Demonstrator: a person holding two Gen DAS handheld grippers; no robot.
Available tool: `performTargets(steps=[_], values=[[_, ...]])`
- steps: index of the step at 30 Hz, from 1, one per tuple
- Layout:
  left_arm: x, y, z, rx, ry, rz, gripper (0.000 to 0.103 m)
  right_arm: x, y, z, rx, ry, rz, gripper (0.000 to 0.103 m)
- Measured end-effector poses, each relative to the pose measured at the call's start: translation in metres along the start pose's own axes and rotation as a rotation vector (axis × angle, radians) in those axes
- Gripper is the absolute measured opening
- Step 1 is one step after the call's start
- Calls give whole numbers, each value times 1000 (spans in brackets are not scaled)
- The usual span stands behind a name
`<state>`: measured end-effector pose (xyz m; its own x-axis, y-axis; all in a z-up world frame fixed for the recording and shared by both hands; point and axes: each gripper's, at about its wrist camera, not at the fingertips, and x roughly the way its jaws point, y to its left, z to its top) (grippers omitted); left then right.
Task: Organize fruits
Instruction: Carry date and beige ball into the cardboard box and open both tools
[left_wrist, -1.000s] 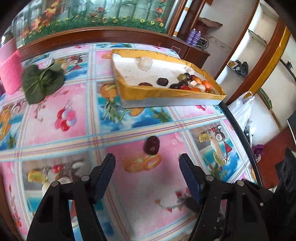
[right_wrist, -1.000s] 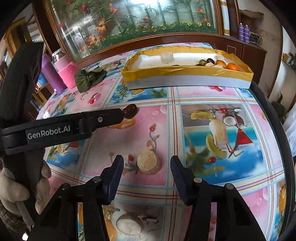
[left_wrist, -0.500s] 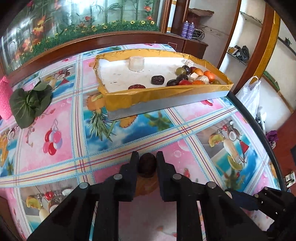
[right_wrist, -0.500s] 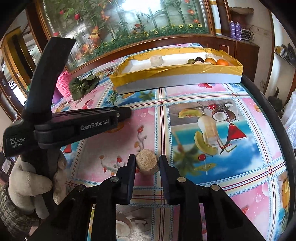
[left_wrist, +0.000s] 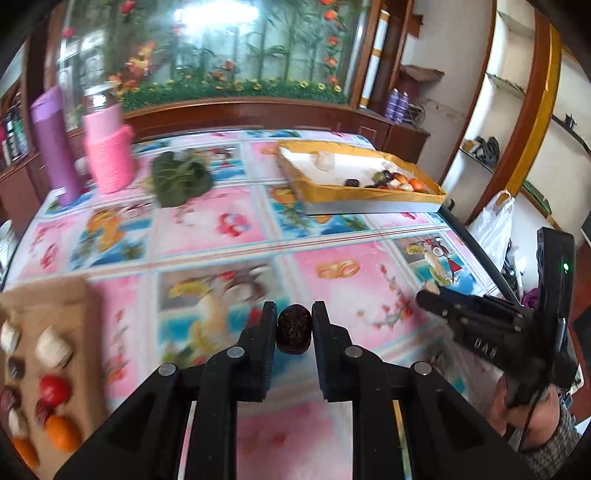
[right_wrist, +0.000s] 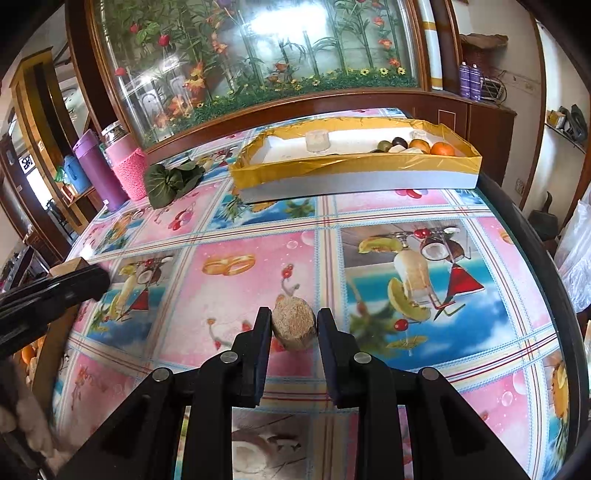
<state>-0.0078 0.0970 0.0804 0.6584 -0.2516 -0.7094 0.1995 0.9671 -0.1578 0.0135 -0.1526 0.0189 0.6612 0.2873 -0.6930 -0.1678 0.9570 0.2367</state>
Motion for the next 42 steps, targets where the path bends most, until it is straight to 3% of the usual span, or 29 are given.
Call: performTargets(steps=[6, 10, 14, 20, 26, 37, 42], values=[[-63, 77, -45, -182, -14, 58, 18, -32, 55, -12, -56, -3, 107, 27], [-99, 124, -80, -287, -30, 140, 18, -49, 108, -19, -114, 7, 194, 27], [-125, 157, -106, -321, -51, 254, 18, -55, 168, -31, -182, 30, 291, 28], [-142, 192, -131, -357, -41, 349, 19, -47, 257, -62, -299, 99, 400, 28], [-138, 200, -147, -338, -11, 375, 19, -35, 316, -97, -421, 169, 422, 28], [-149, 213, -154, -401, -48, 349, 19, -25, 353, -128, -508, 234, 449, 28], [-156, 218, -158, -434, -64, 342, 19, -15, 368, -127, -522, 211, 448, 28]])
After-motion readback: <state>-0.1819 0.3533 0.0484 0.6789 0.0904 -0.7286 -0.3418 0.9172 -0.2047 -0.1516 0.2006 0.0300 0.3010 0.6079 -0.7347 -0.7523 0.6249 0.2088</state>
